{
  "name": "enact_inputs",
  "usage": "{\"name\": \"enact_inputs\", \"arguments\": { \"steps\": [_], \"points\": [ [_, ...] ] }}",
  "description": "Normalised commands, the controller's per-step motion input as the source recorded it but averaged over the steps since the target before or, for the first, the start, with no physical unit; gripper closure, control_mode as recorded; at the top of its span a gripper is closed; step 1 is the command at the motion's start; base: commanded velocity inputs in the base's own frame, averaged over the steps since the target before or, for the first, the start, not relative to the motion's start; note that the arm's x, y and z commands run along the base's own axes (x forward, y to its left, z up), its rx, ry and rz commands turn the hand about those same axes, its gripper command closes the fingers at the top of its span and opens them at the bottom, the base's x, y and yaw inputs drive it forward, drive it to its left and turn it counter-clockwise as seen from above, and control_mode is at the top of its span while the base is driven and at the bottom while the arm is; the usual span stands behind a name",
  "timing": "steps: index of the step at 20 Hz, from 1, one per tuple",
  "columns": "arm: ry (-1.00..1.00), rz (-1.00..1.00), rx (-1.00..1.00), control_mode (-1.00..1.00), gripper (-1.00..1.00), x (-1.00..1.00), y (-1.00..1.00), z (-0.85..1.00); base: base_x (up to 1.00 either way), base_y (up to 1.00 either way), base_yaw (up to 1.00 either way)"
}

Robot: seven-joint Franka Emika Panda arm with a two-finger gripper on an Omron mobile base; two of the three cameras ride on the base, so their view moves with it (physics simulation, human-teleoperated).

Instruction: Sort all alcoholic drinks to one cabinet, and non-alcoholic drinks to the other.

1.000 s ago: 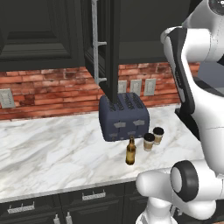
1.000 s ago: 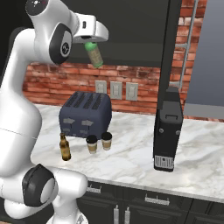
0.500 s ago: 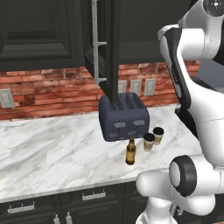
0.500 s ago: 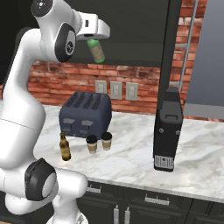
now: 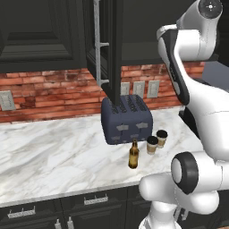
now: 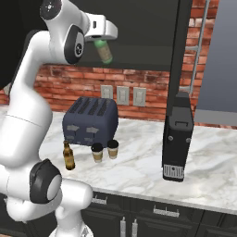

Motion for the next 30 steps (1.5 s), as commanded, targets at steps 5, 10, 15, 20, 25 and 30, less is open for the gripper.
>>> {"name": "enact_inputs", "arguments": {
  "steps": [5, 10, 15, 20, 25, 30],
  "points": [
    [0.00, 0.00, 0.00, -1.00, 1.00, 0.31, 0.00, 0.00, 0.00, 0.00, 0.00],
    [0.00, 0.00, 0.00, -1.00, 1.00, 0.29, 0.00, -0.04, 0.00, 0.00, 0.00],
    [0.00, 0.00, 0.00, -1.00, 1.00, 0.28, 0.00, -0.08, 0.00, 0.00, 0.00],
    [0.00, 0.00, 0.00, -1.00, 1.00, 0.30, 0.00, -0.13, 0.00, 0.00, 0.00],
    [0.00, 0.00, 0.00, -1.00, 1.00, 0.33, 0.00, -0.14, 0.00, 0.00, 0.00],
    [0.00, 0.00, 0.01, -1.00, 1.00, 0.31, 0.00, -0.16, 0.00, 0.00, 0.00]
  ]
}}
